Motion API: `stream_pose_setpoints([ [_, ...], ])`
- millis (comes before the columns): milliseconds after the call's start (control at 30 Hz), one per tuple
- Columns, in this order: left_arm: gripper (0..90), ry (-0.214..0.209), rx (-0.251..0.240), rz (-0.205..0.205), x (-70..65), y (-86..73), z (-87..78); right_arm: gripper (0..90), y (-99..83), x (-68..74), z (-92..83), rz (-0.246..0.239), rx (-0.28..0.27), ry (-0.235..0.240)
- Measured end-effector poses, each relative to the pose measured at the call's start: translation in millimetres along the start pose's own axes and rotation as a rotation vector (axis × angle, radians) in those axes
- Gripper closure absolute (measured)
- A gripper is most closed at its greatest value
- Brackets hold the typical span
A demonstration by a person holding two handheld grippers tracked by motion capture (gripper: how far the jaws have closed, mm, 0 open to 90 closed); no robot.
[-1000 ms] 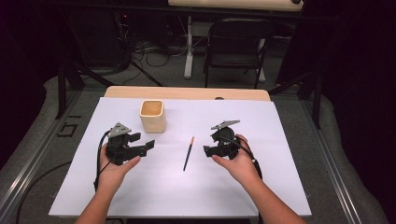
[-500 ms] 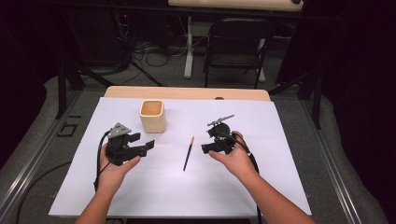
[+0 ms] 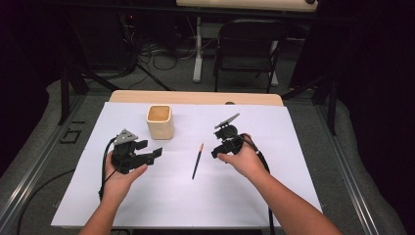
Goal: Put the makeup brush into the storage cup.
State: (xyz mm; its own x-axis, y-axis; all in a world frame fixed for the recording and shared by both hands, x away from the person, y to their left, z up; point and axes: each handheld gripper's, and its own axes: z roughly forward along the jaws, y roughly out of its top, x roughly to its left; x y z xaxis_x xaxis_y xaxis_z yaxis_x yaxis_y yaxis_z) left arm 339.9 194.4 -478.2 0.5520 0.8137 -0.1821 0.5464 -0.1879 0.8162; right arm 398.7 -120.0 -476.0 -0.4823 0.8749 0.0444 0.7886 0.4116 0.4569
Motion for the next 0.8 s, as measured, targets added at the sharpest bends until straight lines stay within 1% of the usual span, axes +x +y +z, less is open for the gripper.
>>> stream_pose_setpoints([
  [33, 32.3, 0.0, 0.0, -0.001, 0.4, -0.2, 0.0, 38.5, 0.9, -1.2, 0.9, -0.01, 0.006, -0.007],
  [67, 32.4, 0.0, 0.0, -0.001, 0.4, -0.2, 0.0, 39.1, 1.9, -1.3, 1.0, -0.002, 0.024, -0.009],
  [100, 32.4, 0.001, 0.002, -0.001, 0.6, -0.2, -0.2, 39.4, 2.2, -2.0, 2.3, 0.001, 0.021, -0.005],
  [133, 32.4, 0.001, 0.005, -0.003, 0.8, -0.2, -0.5, 39.4, 3.3, -1.9, 2.0, 0.013, 0.045, -0.003],
  [167, 32.4, 0.001, 0.005, -0.003, 0.8, -0.2, -0.5, 39.4, 3.3, -1.9, 2.0, 0.013, 0.045, -0.003],
  [200, 32.4, 0.001, 0.004, -0.004, 0.8, -0.2, -0.5, 39.4, 4.4, -2.5, 1.2, 0.011, 0.074, -0.007],
  [233, 32.4, 0.001, 0.004, -0.004, 0.9, -0.2, -0.6, 39.9, 5.7, -2.9, 0.5, 0.017, 0.104, 0.002],
  [300, 32.4, 0.003, 0.001, -0.007, 0.8, -0.5, -0.4, 40.7, 5.3, -3.3, 3.3, 0.025, 0.107, 0.005],
  [333, 32.4, 0.002, 0.001, -0.008, 0.9, -0.6, -0.3, 42.2, 5.9, -3.8, 3.8, 0.027, 0.151, 0.006],
  [367, 32.4, 0.0, 0.003, -0.007, 1.1, -0.5, -0.2, 42.2, 5.9, -3.8, 3.8, 0.027, 0.151, 0.006],
  [400, 32.5, -0.001, 0.005, -0.006, 1.2, -0.6, -0.1, 43.8, 5.4, -4.7, 5.5, 0.03, 0.173, 0.013],
  [467, 32.5, -0.001, 0.008, -0.007, 1.1, -0.7, 0.3, 44.3, 5.1, -4.4, 6.8, 0.036, 0.18, 0.005],
  [500, 32.5, -0.002, 0.008, -0.006, 1.0, -0.8, 0.6, 45.7, 4.9, -5.2, 8.6, 0.047, 0.2, 0.007],
  [533, 32.5, 0.001, 0.005, -0.006, 0.7, -1.0, 1.1, 45.7, 4.9, -5.2, 8.6, 0.047, 0.2, 0.007],
  [600, 32.5, -0.001, 0.008, -0.007, 0.3, -1.2, 1.6, 47.0, 4.6, -5.5, 10.3, 0.064, 0.215, 0.001],
  [667, 32.5, -0.001, 0.009, -0.005, 0.1, -1.2, 1.7, 48.3, 5.1, -7.0, 11.2, 0.063, 0.23, 0.002],
  [733, 32.5, -0.002, 0.011, -0.005, 0.1, -1.2, 1.8, 49.4, 5.6, -6.2, 12.1, 0.076, 0.237, 0.0],
  [767, 32.5, -0.002, 0.011, -0.005, 0.1, -1.2, 1.8, 49.4, 5.6, -6.2, 12.1, 0.076, 0.237, 0.0],
  [800, 32.5, -0.005, 0.018, -0.005, 0.0, -1.1, 1.8, 50.3, 6.7, -6.0, 14.6, 0.058, 0.242, 0.002],
])
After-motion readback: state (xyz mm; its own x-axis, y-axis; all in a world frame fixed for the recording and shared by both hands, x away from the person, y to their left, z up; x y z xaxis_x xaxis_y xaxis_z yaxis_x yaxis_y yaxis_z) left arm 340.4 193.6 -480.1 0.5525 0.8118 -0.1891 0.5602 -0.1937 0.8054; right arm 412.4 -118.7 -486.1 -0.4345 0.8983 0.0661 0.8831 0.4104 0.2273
